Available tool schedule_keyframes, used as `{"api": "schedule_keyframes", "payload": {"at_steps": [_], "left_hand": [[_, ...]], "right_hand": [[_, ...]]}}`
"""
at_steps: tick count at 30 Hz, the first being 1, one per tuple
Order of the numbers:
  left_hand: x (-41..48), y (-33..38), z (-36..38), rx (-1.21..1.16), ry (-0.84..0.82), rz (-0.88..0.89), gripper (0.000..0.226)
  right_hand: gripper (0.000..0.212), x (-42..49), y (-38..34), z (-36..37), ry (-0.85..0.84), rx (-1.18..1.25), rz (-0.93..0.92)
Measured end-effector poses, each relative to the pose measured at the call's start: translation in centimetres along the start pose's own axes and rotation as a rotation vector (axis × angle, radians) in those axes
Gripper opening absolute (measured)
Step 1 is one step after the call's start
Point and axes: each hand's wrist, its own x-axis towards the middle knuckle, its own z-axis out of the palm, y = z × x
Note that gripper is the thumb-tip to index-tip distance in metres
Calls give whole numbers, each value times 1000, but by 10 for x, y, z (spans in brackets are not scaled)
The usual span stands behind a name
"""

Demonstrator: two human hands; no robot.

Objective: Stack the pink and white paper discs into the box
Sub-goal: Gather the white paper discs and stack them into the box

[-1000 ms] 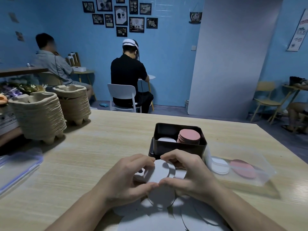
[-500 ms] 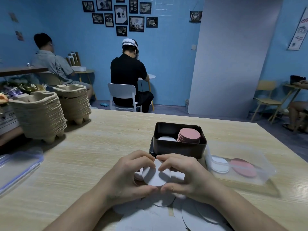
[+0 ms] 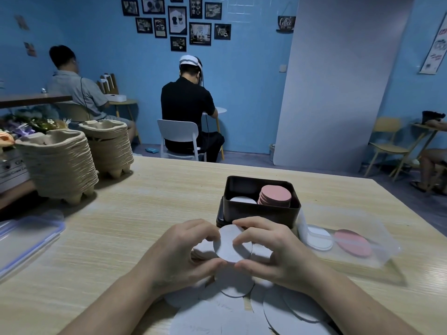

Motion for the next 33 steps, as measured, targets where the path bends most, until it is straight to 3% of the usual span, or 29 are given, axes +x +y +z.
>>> {"api": "schedule_keyframes", "payload": {"at_steps": [15, 25, 33], "left_hand": [[0, 6, 0, 171, -128, -18, 30], [-6, -12, -5, 275, -139, -174, 30], [-6, -12, -4, 202, -176, -272, 29]], "right_hand": [[27, 0, -3, -2, -113, -161, 10], [30, -7, 6, -9, -135, -143, 80], [31, -7, 5, -8, -129, -138, 86]]}}
